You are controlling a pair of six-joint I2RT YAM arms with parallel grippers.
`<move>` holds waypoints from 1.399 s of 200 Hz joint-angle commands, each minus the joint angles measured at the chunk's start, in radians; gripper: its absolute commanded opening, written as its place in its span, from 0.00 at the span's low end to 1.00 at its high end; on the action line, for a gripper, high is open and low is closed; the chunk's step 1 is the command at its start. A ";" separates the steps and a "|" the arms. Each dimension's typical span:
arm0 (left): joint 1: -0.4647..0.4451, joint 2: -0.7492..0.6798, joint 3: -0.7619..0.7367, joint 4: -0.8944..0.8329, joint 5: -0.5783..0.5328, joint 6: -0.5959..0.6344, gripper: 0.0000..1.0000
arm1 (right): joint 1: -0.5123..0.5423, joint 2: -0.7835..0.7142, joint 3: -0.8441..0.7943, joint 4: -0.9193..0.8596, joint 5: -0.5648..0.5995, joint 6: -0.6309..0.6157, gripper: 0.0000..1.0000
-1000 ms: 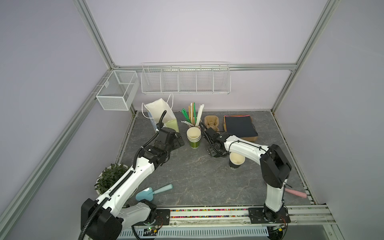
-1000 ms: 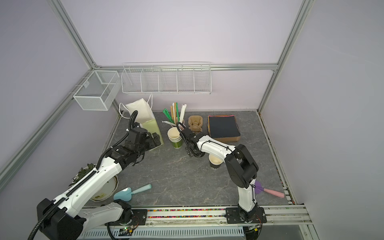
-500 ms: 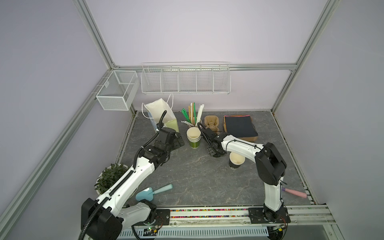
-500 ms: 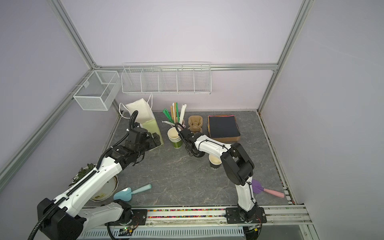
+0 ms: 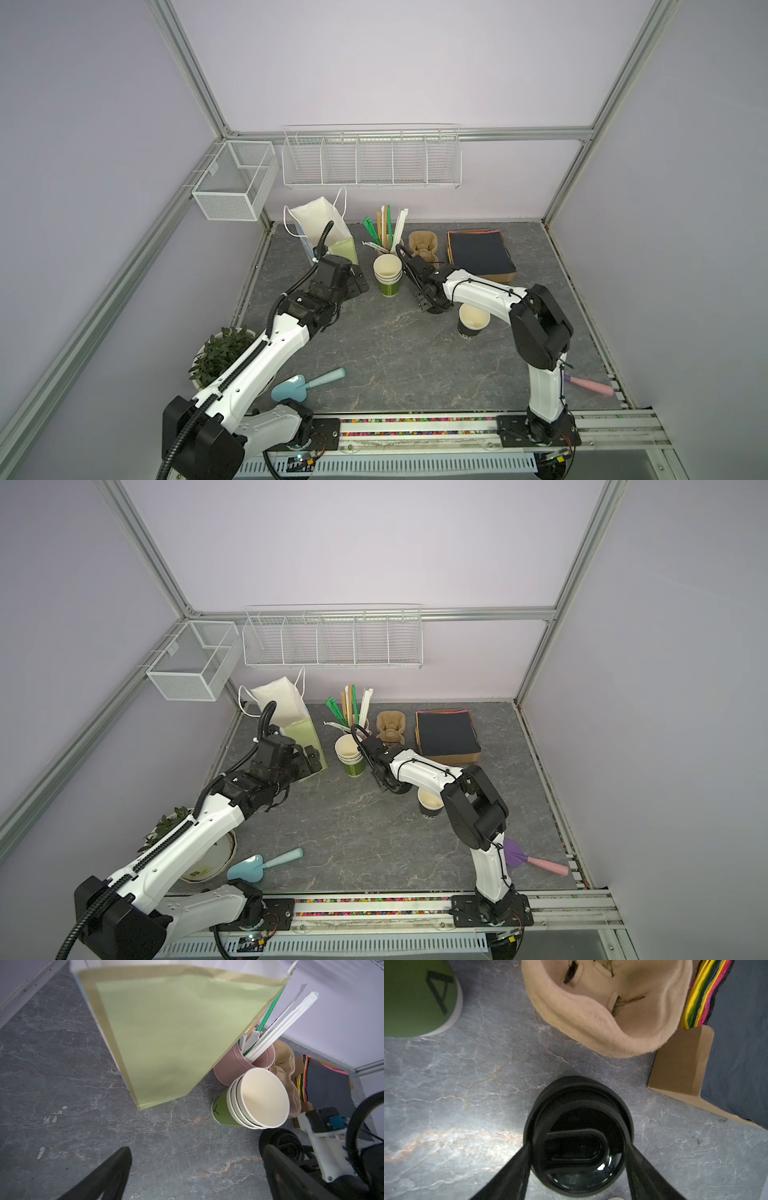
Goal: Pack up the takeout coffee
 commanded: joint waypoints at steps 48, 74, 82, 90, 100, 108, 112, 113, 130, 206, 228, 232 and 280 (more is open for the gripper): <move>0.000 0.006 -0.004 -0.018 -0.019 0.001 0.99 | -0.024 -0.021 -0.023 0.030 -0.032 0.029 0.83; 0.000 0.005 -0.004 -0.019 -0.017 0.003 0.99 | -0.055 -0.026 -0.032 0.038 -0.095 0.049 0.78; 0.000 0.006 -0.004 -0.020 -0.017 0.002 0.99 | -0.061 -0.028 -0.037 0.042 -0.108 0.052 0.77; 0.000 0.006 -0.004 -0.019 -0.017 0.002 0.99 | -0.066 -0.027 -0.039 0.042 -0.117 0.054 0.76; 0.000 0.006 -0.004 -0.019 -0.018 0.003 0.99 | -0.067 -0.025 -0.038 0.041 -0.123 0.055 0.76; 0.000 0.006 -0.004 -0.019 -0.017 0.003 0.99 | -0.068 -0.024 -0.039 0.040 -0.126 0.055 0.75; 0.000 0.007 -0.004 -0.019 -0.017 0.001 0.99 | -0.068 -0.024 -0.039 0.040 -0.126 0.054 0.75; 0.000 0.006 -0.004 -0.019 -0.018 0.001 0.99 | -0.067 -0.025 -0.039 0.039 -0.126 0.055 0.75; 0.000 0.006 -0.003 -0.022 -0.018 0.002 0.99 | -0.068 -0.029 -0.041 0.040 -0.126 0.058 0.73; 0.000 0.010 -0.003 -0.022 -0.014 0.002 0.99 | -0.068 -0.100 -0.050 0.034 -0.141 0.072 0.69; 0.000 0.019 -0.003 -0.016 0.004 0.005 0.99 | -0.068 -0.129 -0.062 0.052 -0.155 0.069 0.69; 0.000 0.020 -0.004 -0.015 0.012 0.006 0.99 | -0.068 -0.133 -0.065 0.057 -0.157 0.068 0.69; -0.002 0.042 -0.062 0.082 0.201 -0.013 0.99 | -0.080 -0.165 -0.084 0.072 -0.196 0.069 0.69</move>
